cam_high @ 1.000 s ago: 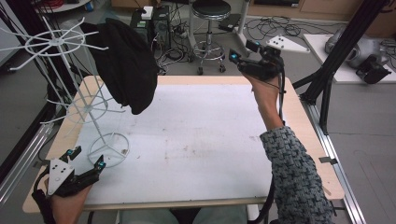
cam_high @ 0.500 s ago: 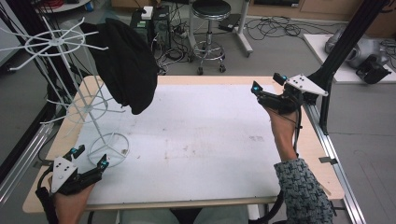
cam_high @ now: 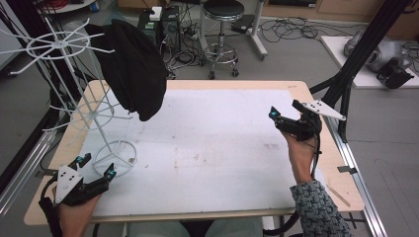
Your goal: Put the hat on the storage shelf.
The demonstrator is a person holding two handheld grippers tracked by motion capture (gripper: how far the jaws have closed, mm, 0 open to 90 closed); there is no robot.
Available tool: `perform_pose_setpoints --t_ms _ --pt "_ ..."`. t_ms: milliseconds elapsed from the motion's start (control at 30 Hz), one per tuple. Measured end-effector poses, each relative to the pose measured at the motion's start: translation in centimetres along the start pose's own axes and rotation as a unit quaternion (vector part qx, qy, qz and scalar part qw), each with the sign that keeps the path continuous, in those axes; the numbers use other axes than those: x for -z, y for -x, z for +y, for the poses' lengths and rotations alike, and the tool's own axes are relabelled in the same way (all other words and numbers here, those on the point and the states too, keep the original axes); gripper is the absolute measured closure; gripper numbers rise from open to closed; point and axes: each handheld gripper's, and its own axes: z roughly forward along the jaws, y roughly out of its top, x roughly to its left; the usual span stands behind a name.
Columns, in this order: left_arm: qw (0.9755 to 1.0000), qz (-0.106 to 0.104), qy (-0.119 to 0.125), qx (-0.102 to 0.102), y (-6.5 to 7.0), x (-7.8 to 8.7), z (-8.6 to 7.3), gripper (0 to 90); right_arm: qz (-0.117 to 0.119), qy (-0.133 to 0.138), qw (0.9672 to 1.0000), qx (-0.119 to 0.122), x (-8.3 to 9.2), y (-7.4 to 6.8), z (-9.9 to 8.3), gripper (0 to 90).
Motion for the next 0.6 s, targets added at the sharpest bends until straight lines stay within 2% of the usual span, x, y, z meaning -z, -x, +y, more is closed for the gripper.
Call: perform_pose_setpoints --t_ms 67,100,133,233,467,600 --pt "1.0 -0.002 -0.002 -0.002 0.0 0.0 0.0 21.7 -0.009 -0.028 0.9995 -0.015 0.1 -0.1 -0.2 10.2" --pt "1.0 -0.002 -0.002 -0.001 0.0 -0.1 0.0 21.7 -0.012 -0.03 0.9994 -0.012 0.2 -0.3 -0.5 10.2" --pt "1.0 -0.003 -0.001 0.001 0.0 -0.1 0.0 21.6 -0.021 -0.011 0.9997 -0.004 0.6 -0.5 -1.2 10.3" --pt "1.0 -0.005 -0.001 0.001 0.0 -0.3 0.0 21.6 -0.031 0.0 0.9995 -0.003 1.0 -0.6 -2.6 10.3" --pt "0.9999 -0.011 -0.002 0.004 0.1 -0.8 0.1 21.6 -0.036 -0.026 0.9989 -0.013 1.2 0.0 -4.6 10.2" --pt "0.9998 -0.016 -0.004 0.004 0.2 -1.1 0.1 21.6 -0.038 -0.025 0.9989 -0.005 1.4 0.0 -4.9 10.2"
